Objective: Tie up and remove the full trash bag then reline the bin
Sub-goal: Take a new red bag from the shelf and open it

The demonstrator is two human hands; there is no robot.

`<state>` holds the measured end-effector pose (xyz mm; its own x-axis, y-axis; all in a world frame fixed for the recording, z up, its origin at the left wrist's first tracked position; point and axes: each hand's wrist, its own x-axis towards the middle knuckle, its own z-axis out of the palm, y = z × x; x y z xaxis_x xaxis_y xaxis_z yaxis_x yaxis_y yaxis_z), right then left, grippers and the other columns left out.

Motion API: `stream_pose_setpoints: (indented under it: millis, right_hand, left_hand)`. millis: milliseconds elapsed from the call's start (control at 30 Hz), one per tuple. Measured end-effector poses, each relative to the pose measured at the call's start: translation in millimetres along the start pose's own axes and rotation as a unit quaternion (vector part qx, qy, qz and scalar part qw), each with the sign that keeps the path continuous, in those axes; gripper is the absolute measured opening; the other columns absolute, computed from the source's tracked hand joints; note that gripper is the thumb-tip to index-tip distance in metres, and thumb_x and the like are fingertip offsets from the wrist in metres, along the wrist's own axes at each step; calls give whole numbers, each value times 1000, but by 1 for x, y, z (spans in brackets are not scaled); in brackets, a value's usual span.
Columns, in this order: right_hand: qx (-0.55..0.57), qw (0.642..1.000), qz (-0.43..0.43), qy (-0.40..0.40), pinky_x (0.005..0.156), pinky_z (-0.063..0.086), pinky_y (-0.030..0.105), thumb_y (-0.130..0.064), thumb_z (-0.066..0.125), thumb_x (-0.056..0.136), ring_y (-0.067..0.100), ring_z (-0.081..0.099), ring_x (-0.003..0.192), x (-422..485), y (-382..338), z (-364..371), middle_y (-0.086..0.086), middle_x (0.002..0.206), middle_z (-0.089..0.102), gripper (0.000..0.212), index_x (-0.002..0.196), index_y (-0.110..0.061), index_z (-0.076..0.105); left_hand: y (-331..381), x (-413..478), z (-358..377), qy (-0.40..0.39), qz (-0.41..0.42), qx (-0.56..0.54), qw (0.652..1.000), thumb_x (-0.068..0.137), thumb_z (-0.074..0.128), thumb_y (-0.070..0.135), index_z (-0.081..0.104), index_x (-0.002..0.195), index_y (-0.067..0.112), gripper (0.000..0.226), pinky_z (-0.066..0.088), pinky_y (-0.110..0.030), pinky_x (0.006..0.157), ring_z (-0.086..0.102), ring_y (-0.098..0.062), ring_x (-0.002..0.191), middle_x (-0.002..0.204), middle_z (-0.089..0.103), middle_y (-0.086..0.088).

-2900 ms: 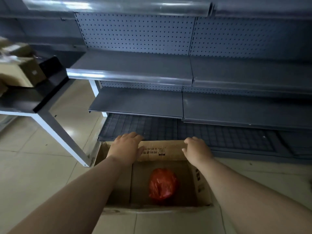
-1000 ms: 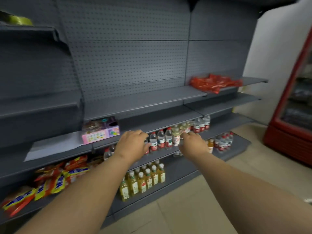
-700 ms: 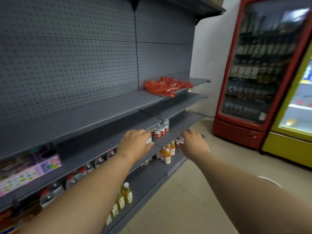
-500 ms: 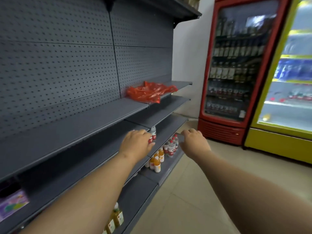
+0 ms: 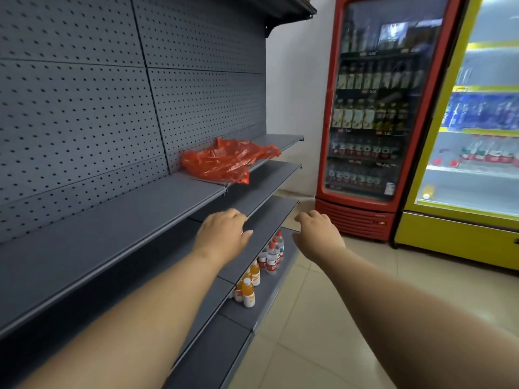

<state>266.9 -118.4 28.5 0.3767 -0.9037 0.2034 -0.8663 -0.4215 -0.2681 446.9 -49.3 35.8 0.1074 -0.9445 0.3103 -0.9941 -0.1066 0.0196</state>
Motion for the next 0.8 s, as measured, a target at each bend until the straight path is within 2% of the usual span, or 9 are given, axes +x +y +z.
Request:
stream_pose_setpoints:
  millis: [300,467,800]
  right_hand:
    - [-2,999,-37,-4,103,38,39,-23,48,92,29,40,128,160,44,15,10,136,48,41,132,-12,47]
    - [-17,997,-74,-4,102,39,40,-26,49,93,31,41,126,252,70,9,11,134,48,43,133,-12,46]
    - [-3,994,-103,-23,101,38,40,-21,49,92,32,40,125,370,73,31,12,134,47,41,131,-11,47]
  left_hand:
    - [-13,143,47,17,-46,3,999,93,45,39,50,129,17,42,36,-35,102,50,-22,120,131,53,-1]
    - [-15,223,62,42,-74,13,996,92,47,38,53,125,17,40,38,-35,99,52,-22,117,128,56,-1]
    - [-38,306,83,71,-144,24,987,90,50,40,57,119,15,39,41,-37,94,55,-24,111,121,59,-2]
